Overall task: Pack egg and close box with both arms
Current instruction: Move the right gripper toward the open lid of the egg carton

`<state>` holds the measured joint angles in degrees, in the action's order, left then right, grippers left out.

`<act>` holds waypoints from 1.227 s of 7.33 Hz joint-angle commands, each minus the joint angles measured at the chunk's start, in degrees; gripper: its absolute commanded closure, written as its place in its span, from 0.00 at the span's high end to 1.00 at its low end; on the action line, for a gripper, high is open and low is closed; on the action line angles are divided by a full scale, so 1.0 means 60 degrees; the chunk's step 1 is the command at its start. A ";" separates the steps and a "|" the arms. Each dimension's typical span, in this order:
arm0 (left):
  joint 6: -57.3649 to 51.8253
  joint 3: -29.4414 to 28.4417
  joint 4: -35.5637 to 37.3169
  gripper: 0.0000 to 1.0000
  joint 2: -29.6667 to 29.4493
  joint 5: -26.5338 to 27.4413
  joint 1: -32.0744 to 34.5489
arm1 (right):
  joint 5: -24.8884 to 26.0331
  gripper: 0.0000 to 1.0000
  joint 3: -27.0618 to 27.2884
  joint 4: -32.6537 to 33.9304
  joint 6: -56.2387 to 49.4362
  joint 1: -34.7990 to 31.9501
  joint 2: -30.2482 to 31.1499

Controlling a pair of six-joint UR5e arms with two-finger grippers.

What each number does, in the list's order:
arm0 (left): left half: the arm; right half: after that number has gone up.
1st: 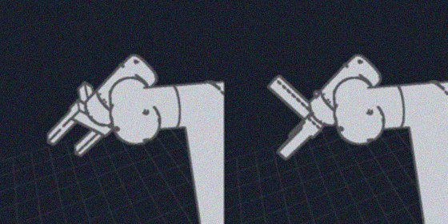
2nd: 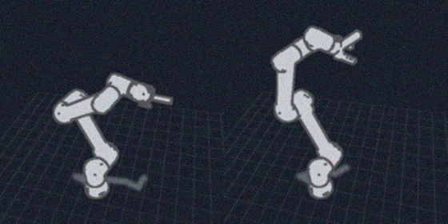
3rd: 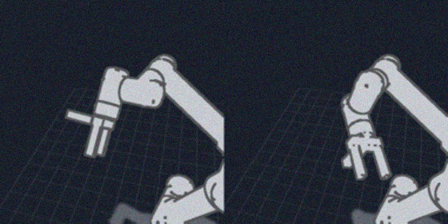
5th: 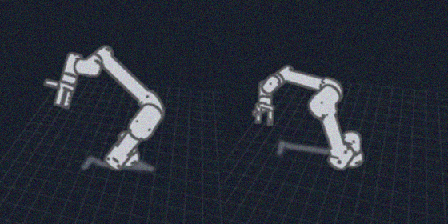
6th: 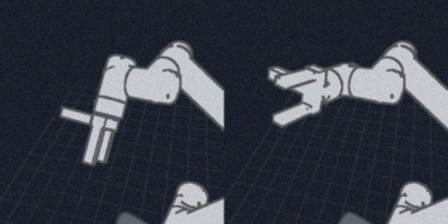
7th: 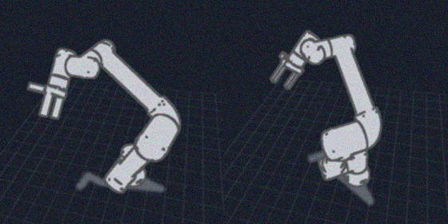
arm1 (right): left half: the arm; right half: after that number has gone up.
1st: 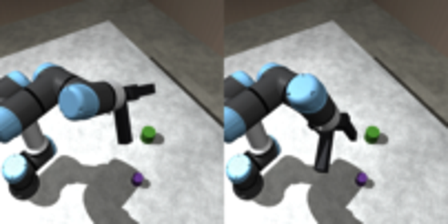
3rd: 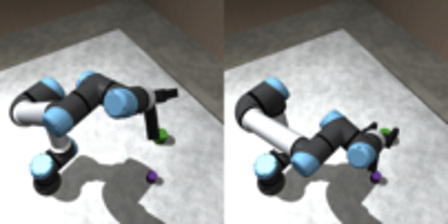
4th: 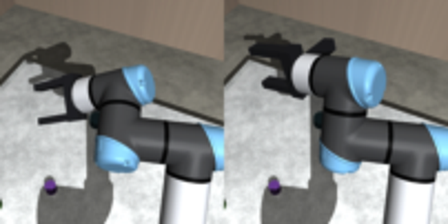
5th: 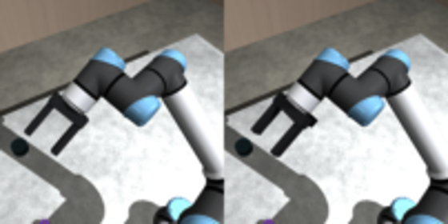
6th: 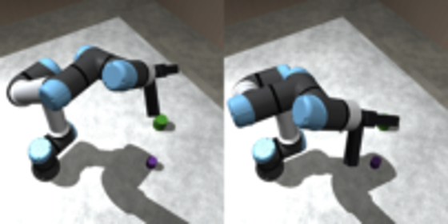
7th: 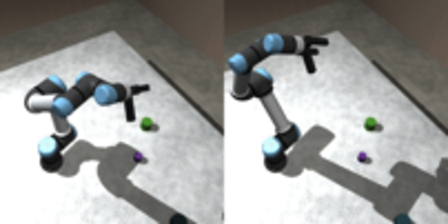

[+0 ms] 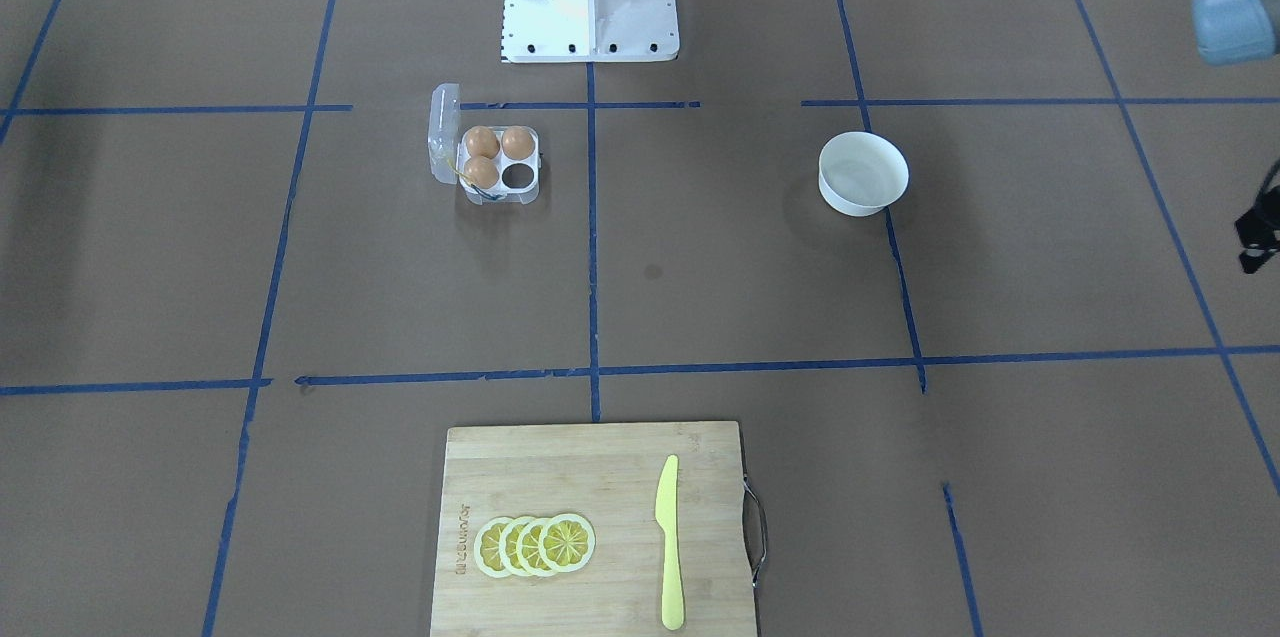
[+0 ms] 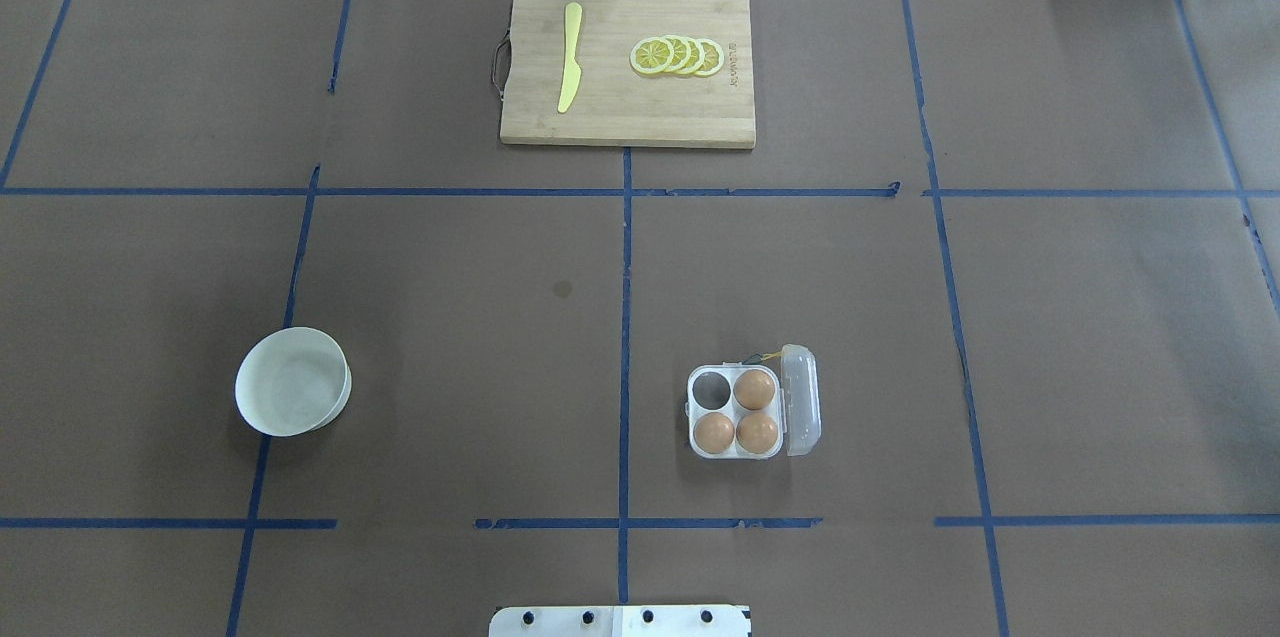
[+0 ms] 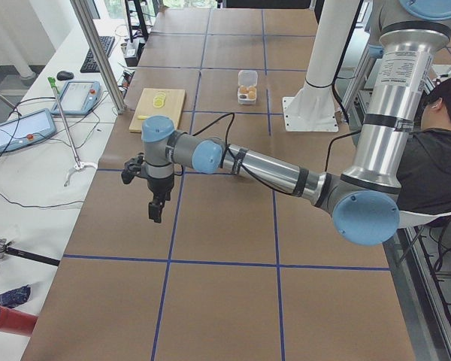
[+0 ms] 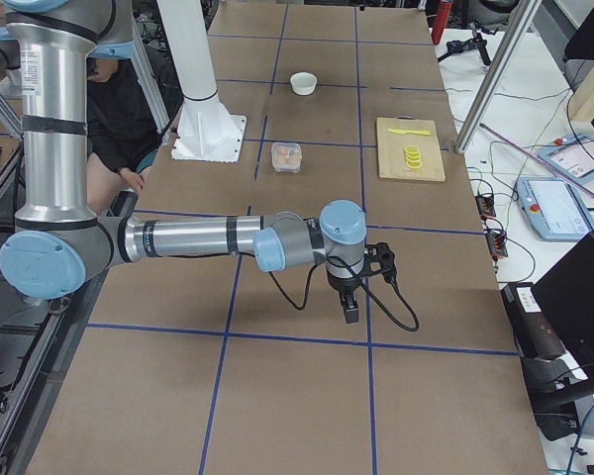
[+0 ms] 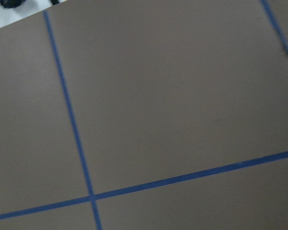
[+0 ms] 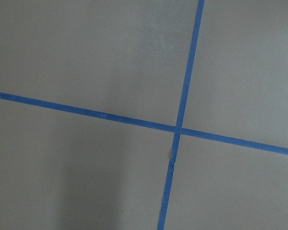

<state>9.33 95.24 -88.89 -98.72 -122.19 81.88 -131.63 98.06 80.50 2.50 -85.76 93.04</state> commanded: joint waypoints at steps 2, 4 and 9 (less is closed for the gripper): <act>-0.2718 -0.0011 0.0093 1.00 0.1393 -0.1779 0.1714 | -0.0602 1.00 0.0063 -0.0028 0.0095 0.0098 -0.0068; -0.2785 0.0065 0.0138 1.00 0.1380 -0.1768 0.1719 | -0.0563 0.56 0.1214 -0.0087 0.3429 0.1657 -0.0053; -0.2799 0.0211 0.0138 1.00 0.1219 -0.1783 0.1719 | 0.1135 0.00 0.2334 -0.2932 1.0511 0.6067 -0.0126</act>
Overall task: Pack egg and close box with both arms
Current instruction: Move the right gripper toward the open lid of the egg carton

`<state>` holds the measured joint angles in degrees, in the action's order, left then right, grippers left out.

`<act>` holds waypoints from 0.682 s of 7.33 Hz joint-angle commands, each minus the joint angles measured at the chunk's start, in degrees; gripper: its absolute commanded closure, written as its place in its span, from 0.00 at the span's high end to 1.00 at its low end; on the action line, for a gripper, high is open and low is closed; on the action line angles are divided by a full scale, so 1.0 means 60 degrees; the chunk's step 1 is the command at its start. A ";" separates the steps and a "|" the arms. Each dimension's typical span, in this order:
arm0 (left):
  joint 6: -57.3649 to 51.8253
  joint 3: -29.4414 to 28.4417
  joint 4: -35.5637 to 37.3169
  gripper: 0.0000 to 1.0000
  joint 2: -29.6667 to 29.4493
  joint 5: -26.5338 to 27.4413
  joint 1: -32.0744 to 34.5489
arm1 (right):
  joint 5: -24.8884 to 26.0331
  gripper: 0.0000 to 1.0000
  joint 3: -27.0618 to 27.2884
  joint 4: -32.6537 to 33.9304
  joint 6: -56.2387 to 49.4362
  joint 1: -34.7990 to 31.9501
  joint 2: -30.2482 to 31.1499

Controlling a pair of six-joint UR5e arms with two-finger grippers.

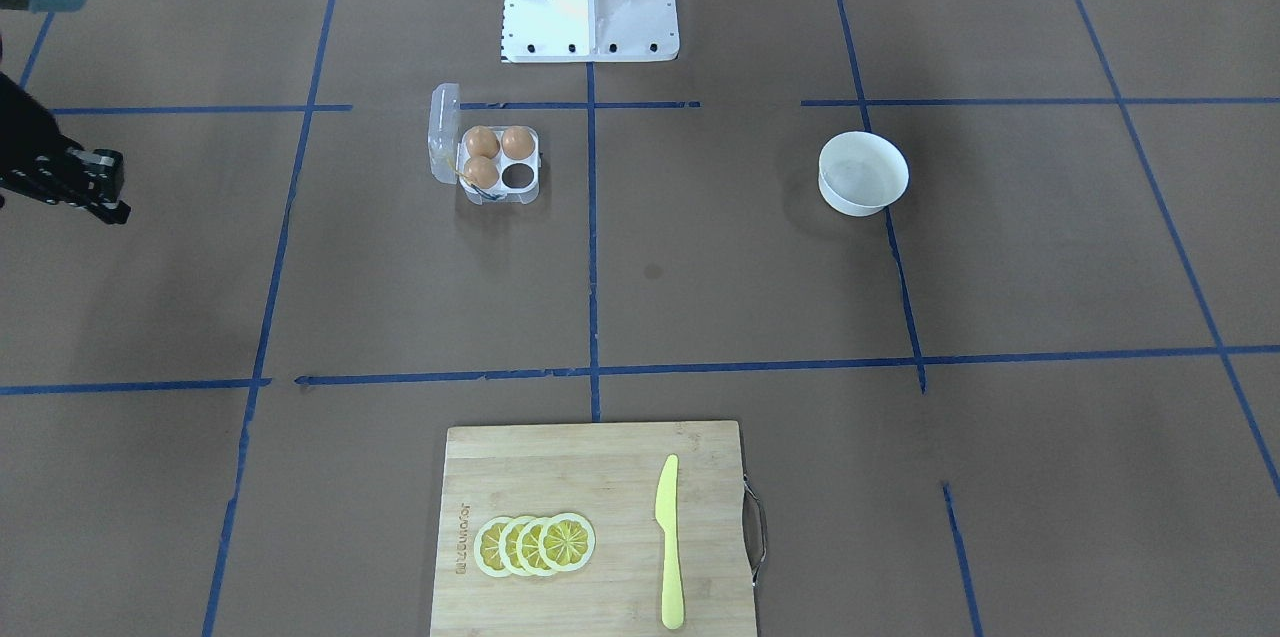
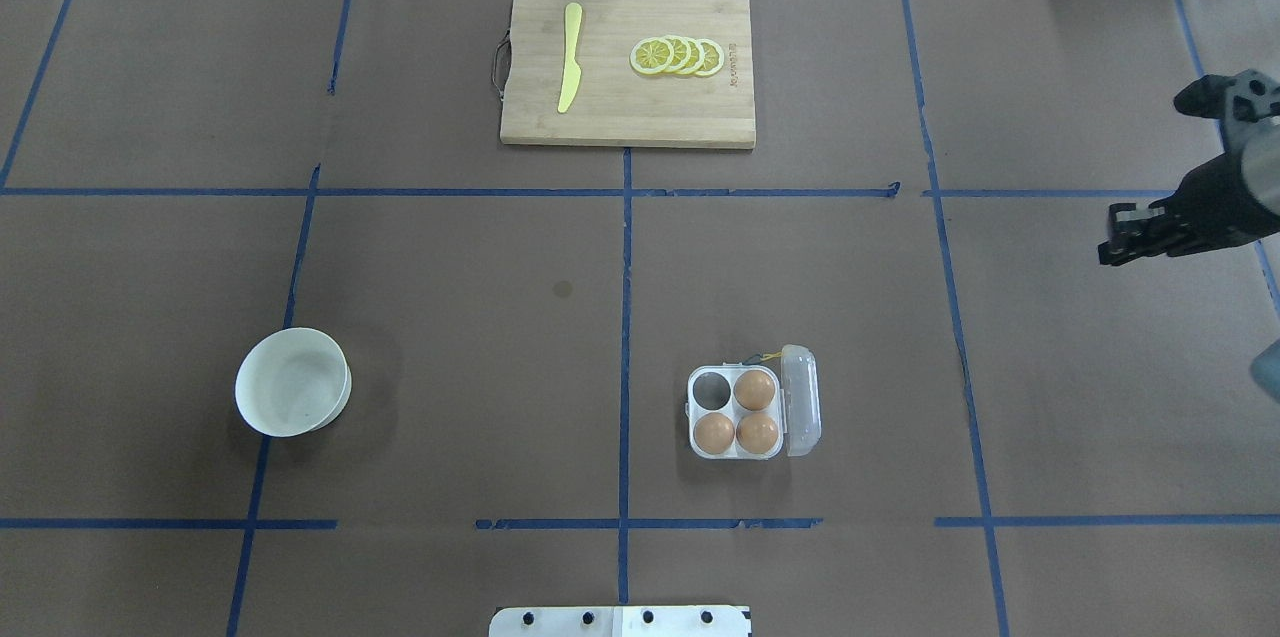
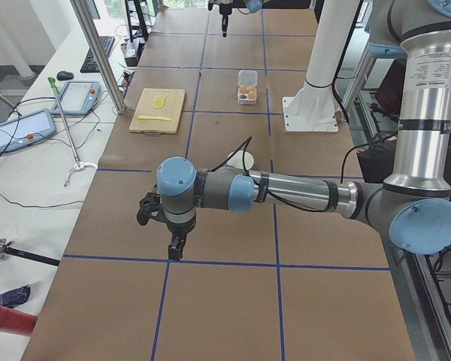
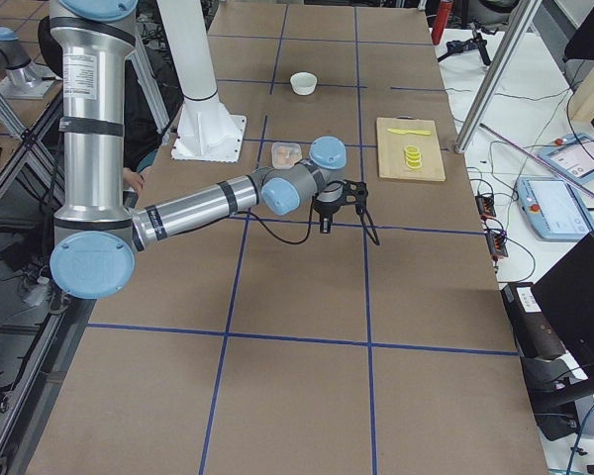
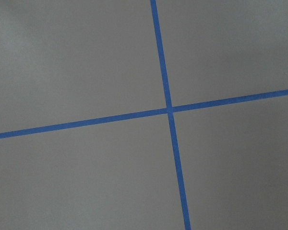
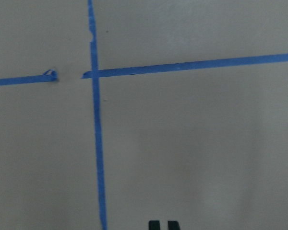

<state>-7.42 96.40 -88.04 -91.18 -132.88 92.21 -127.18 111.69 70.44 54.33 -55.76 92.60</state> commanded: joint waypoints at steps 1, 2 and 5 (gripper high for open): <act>-0.0038 0.0046 0.0010 1.00 -0.0038 -0.0031 0.0012 | 0.0832 0.00 0.0063 -0.1760 0.2641 0.1815 -0.0256; -0.0038 0.0046 -0.0019 1.00 -0.0052 -0.0046 -0.0002 | 0.1373 0.00 0.0048 -0.1808 0.3635 0.2576 -0.1027; -0.0038 0.0060 -0.0048 1.00 -0.0067 -0.0061 -0.0003 | 0.3599 0.00 -0.0025 -0.1677 0.5633 0.4835 -0.2964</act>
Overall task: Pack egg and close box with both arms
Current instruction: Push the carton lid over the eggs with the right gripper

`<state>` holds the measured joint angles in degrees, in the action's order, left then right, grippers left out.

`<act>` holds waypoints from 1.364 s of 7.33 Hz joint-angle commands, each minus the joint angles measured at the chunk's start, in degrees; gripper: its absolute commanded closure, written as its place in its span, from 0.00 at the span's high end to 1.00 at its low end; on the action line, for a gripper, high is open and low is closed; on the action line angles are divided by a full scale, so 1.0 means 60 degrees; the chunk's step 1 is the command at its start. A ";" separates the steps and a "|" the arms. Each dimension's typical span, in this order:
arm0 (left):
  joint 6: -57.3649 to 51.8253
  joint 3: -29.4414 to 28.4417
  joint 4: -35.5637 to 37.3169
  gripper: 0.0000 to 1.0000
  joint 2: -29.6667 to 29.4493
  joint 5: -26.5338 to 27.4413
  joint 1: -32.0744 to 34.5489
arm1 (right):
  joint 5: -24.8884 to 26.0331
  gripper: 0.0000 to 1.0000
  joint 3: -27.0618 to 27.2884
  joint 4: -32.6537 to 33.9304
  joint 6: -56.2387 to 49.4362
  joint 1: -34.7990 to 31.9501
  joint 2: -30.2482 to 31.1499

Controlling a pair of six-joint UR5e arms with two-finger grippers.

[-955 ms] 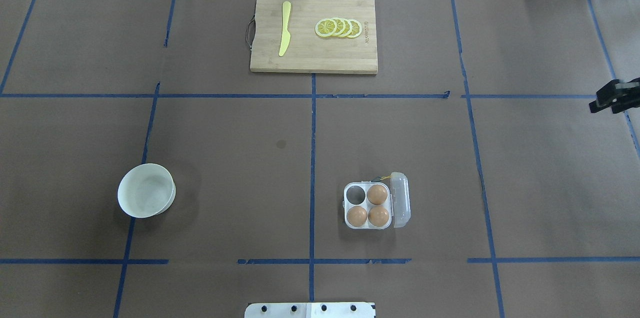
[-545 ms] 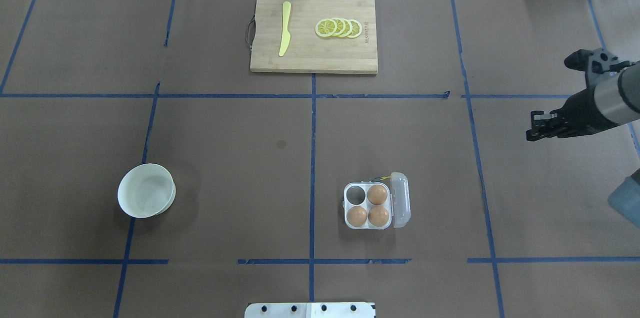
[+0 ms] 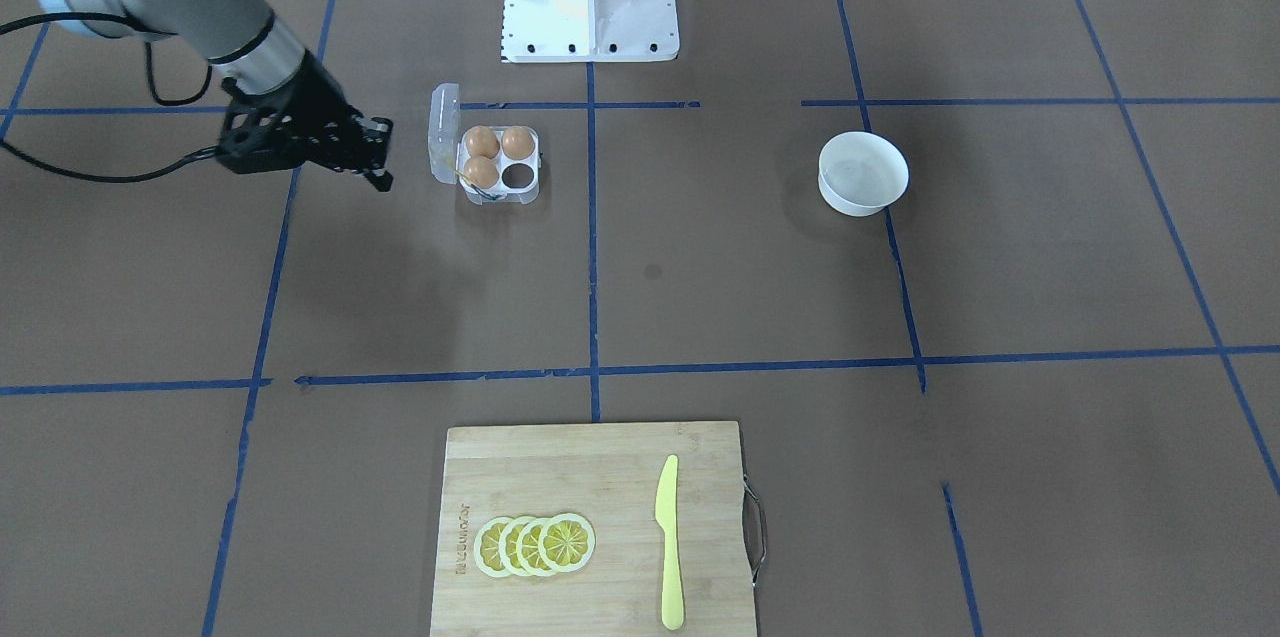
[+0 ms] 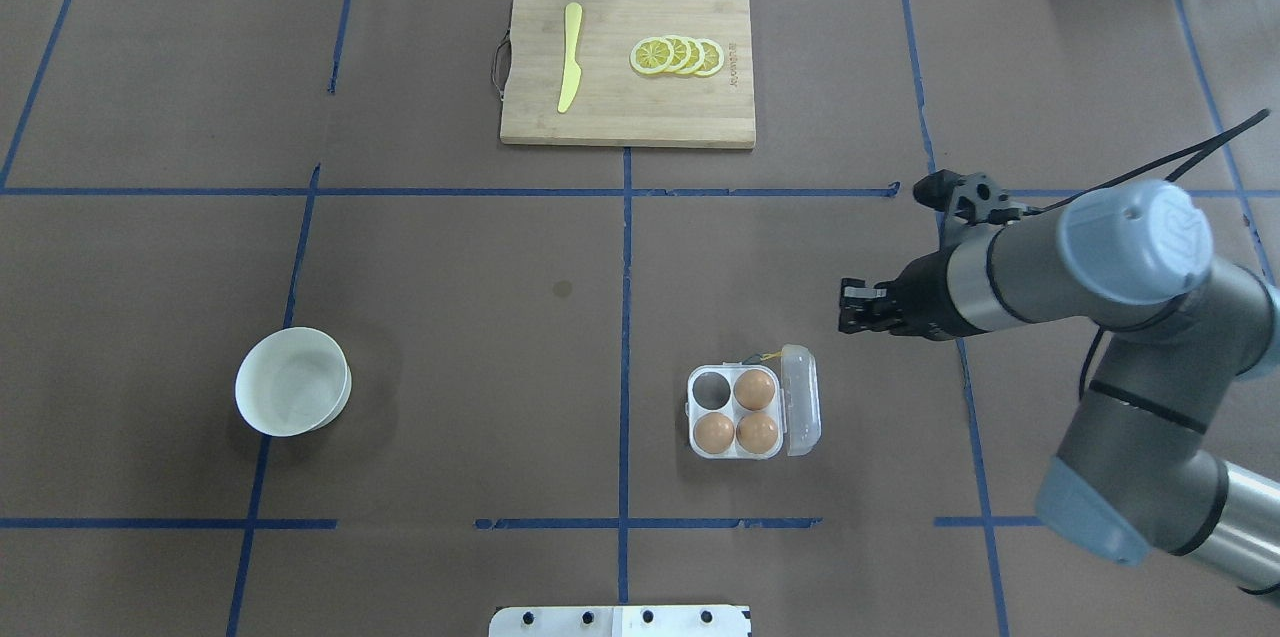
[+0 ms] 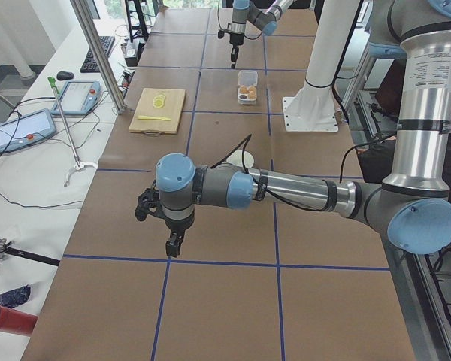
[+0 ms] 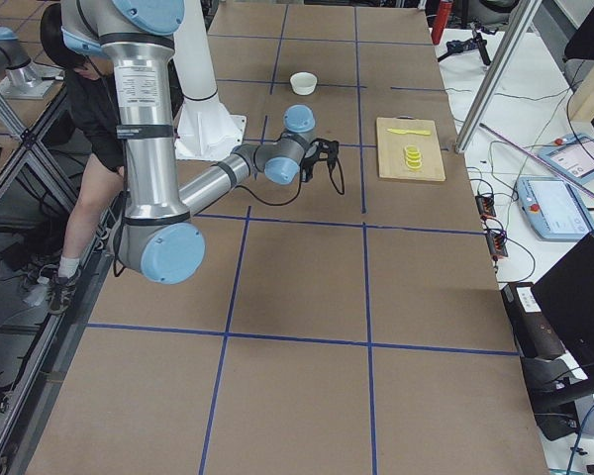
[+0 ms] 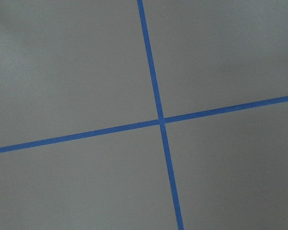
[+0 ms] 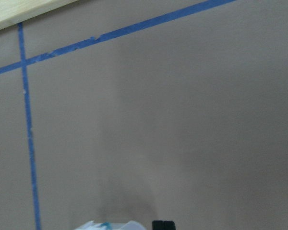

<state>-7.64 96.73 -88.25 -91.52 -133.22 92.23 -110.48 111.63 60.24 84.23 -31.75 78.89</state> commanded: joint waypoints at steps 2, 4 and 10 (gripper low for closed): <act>-0.0001 -0.0009 -0.0043 1.00 -0.0011 -0.0003 -0.0005 | 0.1259 0.00 -0.0015 0.0345 0.0830 0.1175 -0.1062; -0.0001 -0.0023 -0.0043 1.00 0.0004 -0.0003 -0.0005 | 0.1158 0.00 0.0072 0.0361 0.0801 0.1088 -0.1034; -0.0015 -0.0082 -0.0116 1.00 0.0019 0.0011 -0.0005 | -0.1241 1.00 0.0732 0.4283 -0.3274 -0.2025 -0.0320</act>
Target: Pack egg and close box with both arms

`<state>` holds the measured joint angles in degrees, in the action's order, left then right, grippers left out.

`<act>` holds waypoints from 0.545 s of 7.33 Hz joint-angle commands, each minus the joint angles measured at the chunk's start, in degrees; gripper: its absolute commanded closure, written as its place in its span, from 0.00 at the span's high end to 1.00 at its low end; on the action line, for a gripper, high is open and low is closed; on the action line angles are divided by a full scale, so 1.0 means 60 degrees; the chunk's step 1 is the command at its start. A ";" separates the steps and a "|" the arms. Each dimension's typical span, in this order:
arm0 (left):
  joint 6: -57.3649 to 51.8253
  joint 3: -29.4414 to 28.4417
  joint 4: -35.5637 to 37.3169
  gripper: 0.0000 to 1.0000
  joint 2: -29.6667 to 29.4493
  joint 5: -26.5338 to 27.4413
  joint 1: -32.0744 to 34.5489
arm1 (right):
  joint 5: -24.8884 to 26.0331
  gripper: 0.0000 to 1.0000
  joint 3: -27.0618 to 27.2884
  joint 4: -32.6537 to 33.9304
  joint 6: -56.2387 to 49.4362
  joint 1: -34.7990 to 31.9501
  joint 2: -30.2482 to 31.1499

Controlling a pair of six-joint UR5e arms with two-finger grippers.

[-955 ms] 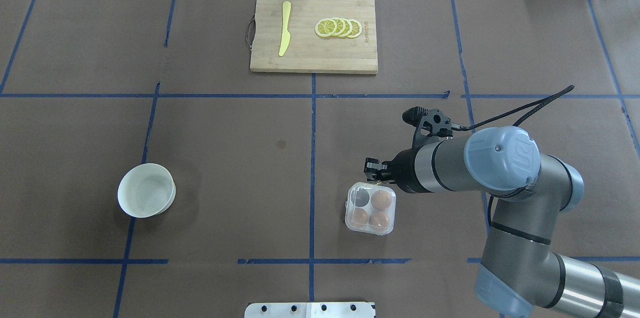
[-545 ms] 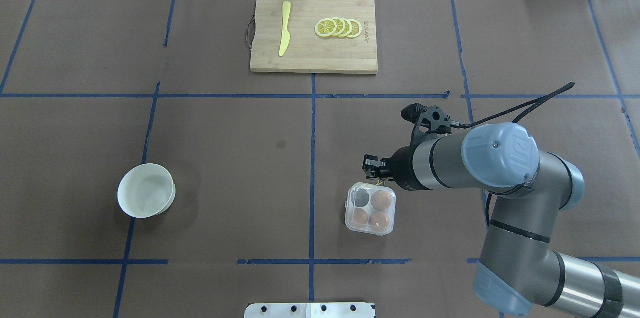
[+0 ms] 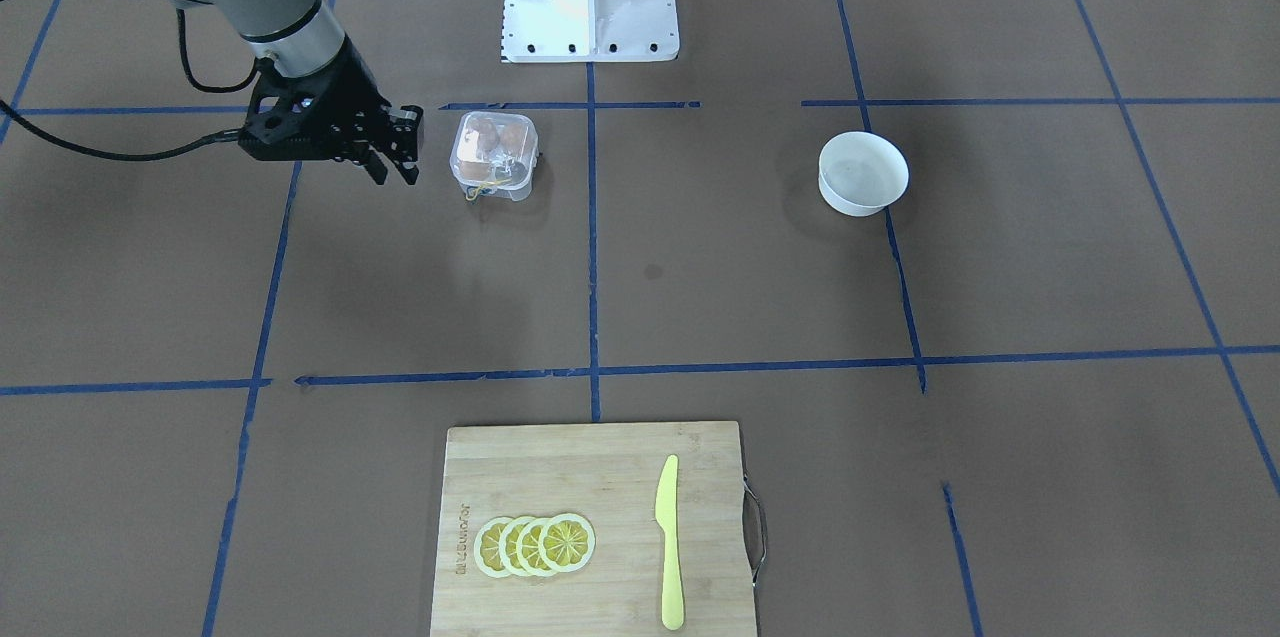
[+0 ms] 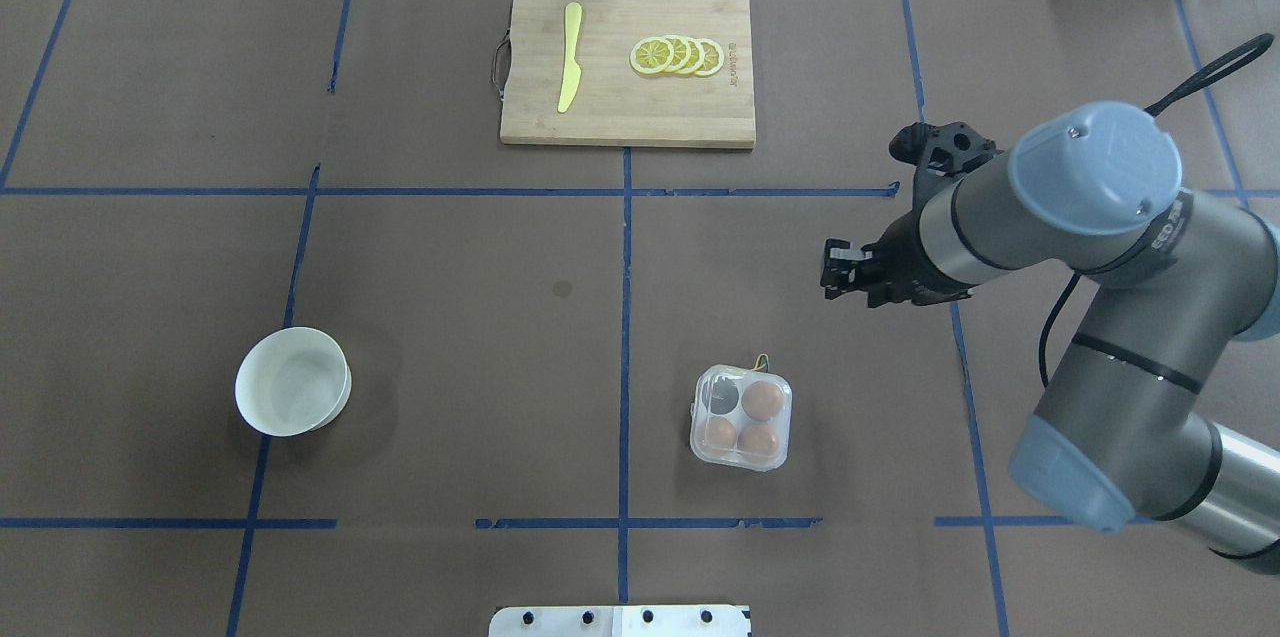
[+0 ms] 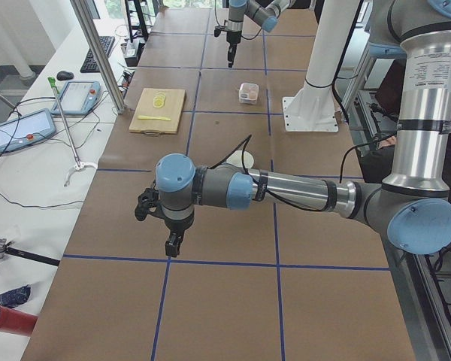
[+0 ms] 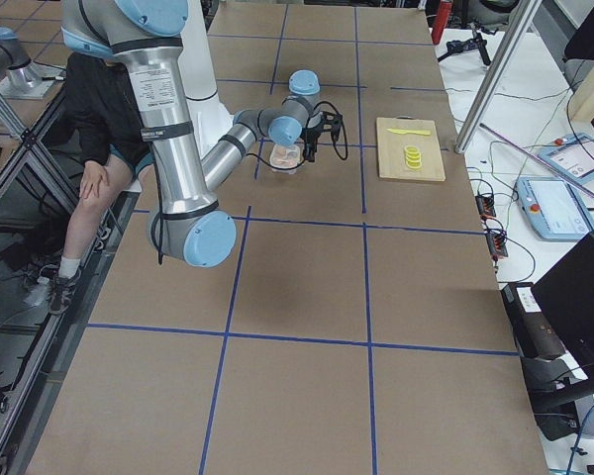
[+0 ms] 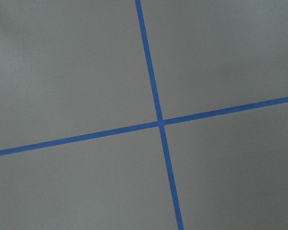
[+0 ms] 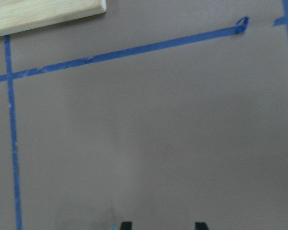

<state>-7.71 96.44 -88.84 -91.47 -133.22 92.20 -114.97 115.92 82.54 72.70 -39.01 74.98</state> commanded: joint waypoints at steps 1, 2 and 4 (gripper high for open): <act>0.0010 -0.0033 -0.0003 1.00 0.0010 0.0011 0.0000 | -0.0830 1.00 -0.0012 0.0657 -0.2830 -0.1533 0.0959; 0.0010 -0.0004 0.0026 1.00 -0.0004 0.0026 0.0000 | -0.1066 1.00 -0.0085 0.0672 -0.4672 -0.2469 0.1763; 0.0010 -0.0033 0.0085 1.00 0.0082 0.0055 -0.0015 | -0.1826 1.00 -0.0916 0.0673 -0.7927 -0.4446 0.2632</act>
<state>-7.65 96.32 -88.55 -91.36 -133.04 92.14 -123.11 113.55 86.52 37.83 -58.18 87.31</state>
